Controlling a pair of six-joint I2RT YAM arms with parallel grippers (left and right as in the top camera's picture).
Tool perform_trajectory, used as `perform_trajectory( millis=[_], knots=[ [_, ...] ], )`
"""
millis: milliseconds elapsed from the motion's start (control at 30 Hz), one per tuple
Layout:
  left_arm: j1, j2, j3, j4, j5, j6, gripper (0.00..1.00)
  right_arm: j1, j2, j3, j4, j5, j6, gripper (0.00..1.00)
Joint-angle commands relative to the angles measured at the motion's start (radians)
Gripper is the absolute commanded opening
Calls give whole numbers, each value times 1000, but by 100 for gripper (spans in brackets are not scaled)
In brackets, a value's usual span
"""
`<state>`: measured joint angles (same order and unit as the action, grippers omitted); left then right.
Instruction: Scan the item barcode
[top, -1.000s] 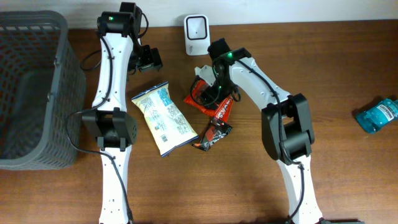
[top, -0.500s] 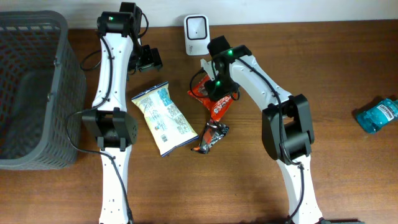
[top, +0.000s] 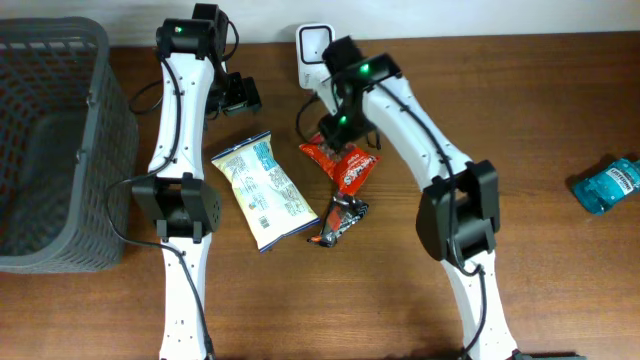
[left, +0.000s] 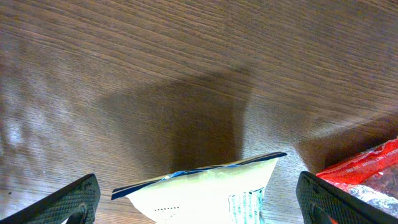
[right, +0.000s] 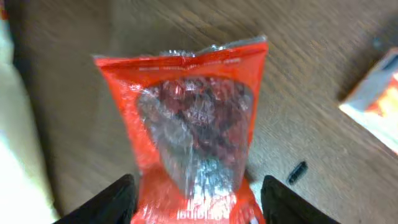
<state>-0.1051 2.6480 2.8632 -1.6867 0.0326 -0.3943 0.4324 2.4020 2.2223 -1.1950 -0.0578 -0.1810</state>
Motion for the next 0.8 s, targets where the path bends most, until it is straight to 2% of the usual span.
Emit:
perform_trajectory(
  millis=[0, 167, 233, 300, 400, 433, 467, 567, 767],
  knots=[
    [2, -8, 14, -2, -11, -13, 99, 26, -2, -102, 65, 72, -15, 60],
    [2, -8, 14, -1, -11, -13, 99, 66, 0, -213, 154, 186, -28, 58],
    [2, -8, 14, -1, -11, -13, 99, 66, 2, -239, 169, 185, -27, 47],
    [2, -8, 14, -1, -11, -13, 99, 65, 2, -240, 164, 183, -20, 22],
    [2, -8, 14, -2, -11, -13, 99, 63, -4, -240, 167, 183, 36, 14],
    [2, -8, 14, -2, -11, -13, 99, 55, -11, -237, 167, 182, 77, 4],
    [2, -8, 14, -1, -11, -13, 99, 47, -13, -226, 162, 178, 105, 4],
    [2, -8, 14, -2, -11, -13, 99, -3, -21, -141, 98, 13, 112, 4],
    [2, -8, 14, -1, -11, -13, 99, -222, -21, 108, -105, -689, 111, 4]
  ],
)
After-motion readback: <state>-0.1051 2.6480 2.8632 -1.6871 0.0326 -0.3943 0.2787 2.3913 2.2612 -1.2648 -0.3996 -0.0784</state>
